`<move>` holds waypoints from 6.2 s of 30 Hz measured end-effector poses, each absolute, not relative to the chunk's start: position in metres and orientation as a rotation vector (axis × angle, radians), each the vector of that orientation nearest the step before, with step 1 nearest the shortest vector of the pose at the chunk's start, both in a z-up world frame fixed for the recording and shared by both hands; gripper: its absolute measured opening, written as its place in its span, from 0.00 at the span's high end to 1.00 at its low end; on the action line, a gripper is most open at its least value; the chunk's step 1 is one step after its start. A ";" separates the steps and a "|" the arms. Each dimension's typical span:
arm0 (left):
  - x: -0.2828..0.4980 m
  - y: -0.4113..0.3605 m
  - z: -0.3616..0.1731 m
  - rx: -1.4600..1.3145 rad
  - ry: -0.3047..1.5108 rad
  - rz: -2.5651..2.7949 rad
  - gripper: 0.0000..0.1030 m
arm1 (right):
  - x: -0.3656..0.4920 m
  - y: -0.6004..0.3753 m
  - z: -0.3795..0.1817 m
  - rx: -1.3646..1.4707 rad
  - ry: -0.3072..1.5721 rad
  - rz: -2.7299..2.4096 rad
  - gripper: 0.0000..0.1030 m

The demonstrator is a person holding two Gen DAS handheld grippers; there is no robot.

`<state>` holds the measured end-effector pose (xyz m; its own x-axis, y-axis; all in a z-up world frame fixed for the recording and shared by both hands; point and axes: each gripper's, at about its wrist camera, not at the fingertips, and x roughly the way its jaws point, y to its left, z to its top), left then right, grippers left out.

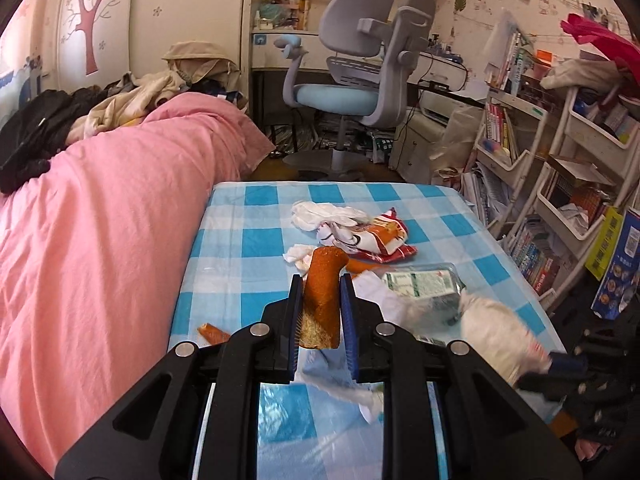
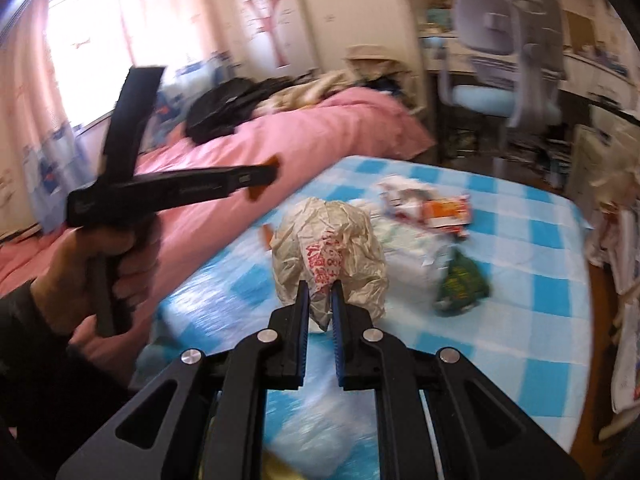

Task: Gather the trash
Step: 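Lift bag with right tool toward yellow bucket while left tool carries sausage there, then open right tool to drop bag into bucket while left tool drops sausage in, then move right tool toward cow-print milk carton on the table, then grasp milk carton with right tool while left tool grasps orange carrot piece, then lift carton with right tool toward bucket while left tool lifts carrot piece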

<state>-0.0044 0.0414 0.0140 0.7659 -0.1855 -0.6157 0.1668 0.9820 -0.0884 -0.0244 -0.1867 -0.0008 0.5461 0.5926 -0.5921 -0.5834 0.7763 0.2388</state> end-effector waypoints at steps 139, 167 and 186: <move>-0.011 0.106 -0.050 -0.293 0.994 0.155 0.13 | 0.034 -0.137 -0.060 -0.187 0.891 0.623 0.46; 0.057 0.081 -0.084 -0.134 1.019 0.023 0.84 | -0.028 -0.175 -0.055 -0.229 0.932 0.568 0.49; 0.050 0.096 -0.092 -0.091 1.066 -0.017 0.81 | -0.020 -0.183 -0.047 -0.085 0.835 0.548 0.92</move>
<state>0.0495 0.0956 -0.0921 0.4839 -0.0578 -0.8732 -0.0306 0.9961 -0.0829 -0.0199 -0.1828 -0.0473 0.5416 0.4284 -0.7233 -0.4935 0.8586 0.1390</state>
